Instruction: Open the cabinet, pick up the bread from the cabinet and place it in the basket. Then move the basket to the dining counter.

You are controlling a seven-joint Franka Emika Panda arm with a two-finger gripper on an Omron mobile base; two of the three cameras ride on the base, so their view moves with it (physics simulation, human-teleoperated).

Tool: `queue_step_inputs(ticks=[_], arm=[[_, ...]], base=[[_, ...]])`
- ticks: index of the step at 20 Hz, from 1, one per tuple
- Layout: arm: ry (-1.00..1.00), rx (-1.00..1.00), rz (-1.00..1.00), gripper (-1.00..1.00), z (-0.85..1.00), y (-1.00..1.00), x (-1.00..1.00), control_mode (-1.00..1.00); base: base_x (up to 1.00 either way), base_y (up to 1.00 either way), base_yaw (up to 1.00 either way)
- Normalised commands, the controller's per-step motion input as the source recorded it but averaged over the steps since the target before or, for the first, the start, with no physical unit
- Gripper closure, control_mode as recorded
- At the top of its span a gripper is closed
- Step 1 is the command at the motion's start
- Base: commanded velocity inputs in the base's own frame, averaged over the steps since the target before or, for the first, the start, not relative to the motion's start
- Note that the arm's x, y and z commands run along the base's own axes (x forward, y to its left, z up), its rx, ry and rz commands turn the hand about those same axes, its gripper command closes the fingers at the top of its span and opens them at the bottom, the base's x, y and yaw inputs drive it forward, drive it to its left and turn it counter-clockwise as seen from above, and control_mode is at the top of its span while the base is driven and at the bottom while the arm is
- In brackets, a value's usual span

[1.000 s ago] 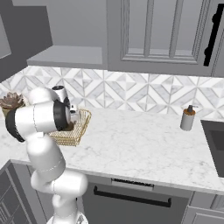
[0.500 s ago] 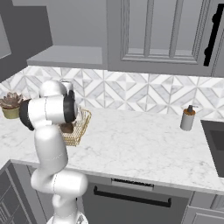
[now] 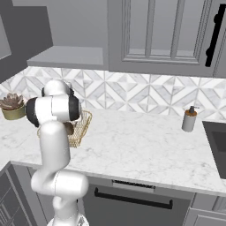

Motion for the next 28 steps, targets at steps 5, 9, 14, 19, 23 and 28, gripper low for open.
queue_step_inputs(ticks=[5, 9, 14, 19, 23, 28], arm=[[-0.10, -0.15, -0.10, -1.00, -0.86, 0.27, 0.41, -1.00], [-0.29, -0.13, -0.02, -1.00, -0.91, 0.34, 0.58, -1.00], [-0.38, 0.06, -0.04, -1.00, -0.05, 0.07, -0.39, -1.00], [-0.30, 0.21, -0.07, -1.00, 0.00, -0.02, -0.57, -1.00], [-0.16, 0.26, -0.08, -1.00, 0.39, -0.33, -0.46, -1.00], [-0.14, 0.16, -0.05, -1.00, 0.77, -0.44, -0.42, -1.00]], base=[[0.00, 0.00, 0.00], [0.00, 0.00, 0.00], [0.00, 0.00, 0.00], [0.00, 0.00, 0.00], [0.00, 0.00, 0.00], [0.00, 0.00, 0.00]])
